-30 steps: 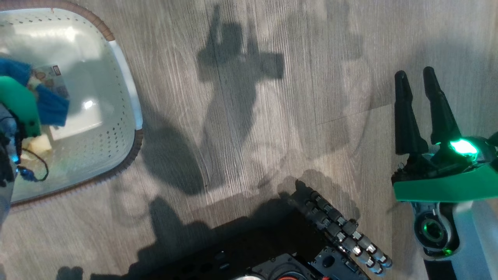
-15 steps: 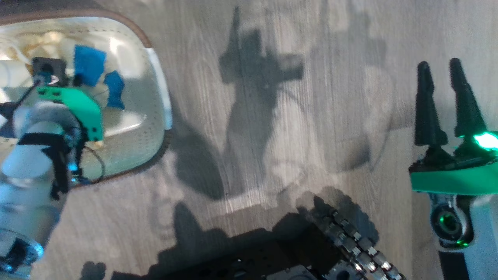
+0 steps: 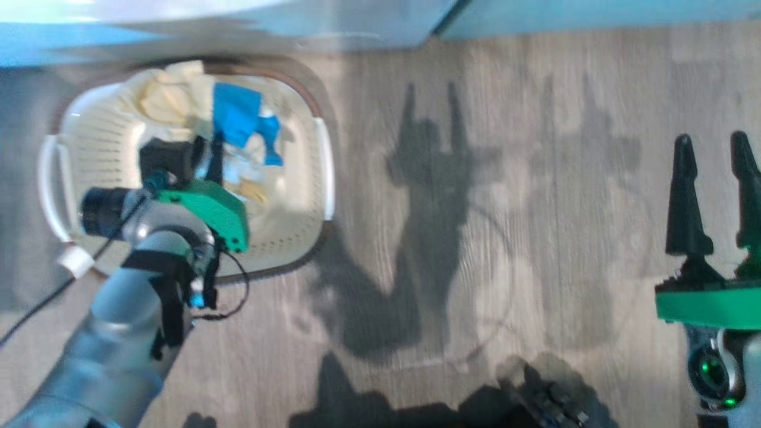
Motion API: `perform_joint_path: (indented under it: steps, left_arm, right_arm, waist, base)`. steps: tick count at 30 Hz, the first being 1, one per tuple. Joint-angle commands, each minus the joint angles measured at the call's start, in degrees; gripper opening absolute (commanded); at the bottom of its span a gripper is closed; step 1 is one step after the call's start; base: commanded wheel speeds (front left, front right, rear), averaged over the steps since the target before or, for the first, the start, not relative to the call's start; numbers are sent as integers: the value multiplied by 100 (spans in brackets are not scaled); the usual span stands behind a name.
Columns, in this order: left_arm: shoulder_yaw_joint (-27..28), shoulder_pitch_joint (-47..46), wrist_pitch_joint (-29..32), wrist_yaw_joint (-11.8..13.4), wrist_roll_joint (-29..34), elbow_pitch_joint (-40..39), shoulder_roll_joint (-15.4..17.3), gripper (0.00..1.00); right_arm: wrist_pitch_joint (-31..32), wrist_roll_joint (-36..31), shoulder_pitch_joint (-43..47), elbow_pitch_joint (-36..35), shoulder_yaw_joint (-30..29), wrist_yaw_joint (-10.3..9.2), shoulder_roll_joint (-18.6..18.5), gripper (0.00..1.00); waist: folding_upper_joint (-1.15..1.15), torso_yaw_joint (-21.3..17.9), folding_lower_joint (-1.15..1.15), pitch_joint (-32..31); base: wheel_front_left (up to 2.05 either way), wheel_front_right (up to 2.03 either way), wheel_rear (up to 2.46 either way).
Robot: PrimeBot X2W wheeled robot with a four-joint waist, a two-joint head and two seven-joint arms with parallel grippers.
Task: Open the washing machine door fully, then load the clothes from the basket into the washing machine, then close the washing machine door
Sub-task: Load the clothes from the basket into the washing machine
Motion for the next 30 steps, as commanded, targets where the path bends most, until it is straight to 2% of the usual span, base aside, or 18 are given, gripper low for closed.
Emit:
perform_joint_path:
  steps: [1,13,24,30]
  left_arm:
    - [149,147,-92,78,-24,-259,118,0]
    - [429,1276,-218,405,62,-1962,154,0]
    - [524,2105,-207,535,12,-2646,344,0]
    - [559,2451,-108,627,-47,-2926,474,0]
  right_arm:
    - [-37,-81,230,-169,36,-16,-74,100]
    - [-37,-634,815,-154,-232,-16,-90,100]
    - [-37,-813,1245,87,-204,-16,-126,100]
    - [-37,-879,1468,134,-159,-16,-120,100]
  waist:
    - [0,362,1,-420]
    - [0,894,1,-1737]
    - [0,1031,1,-2953]
    - [0,1086,1,-3360]
  base:
    - [0,0,0]
    - [0,0,0]
    - [0,0,0]
    - [0,0,0]
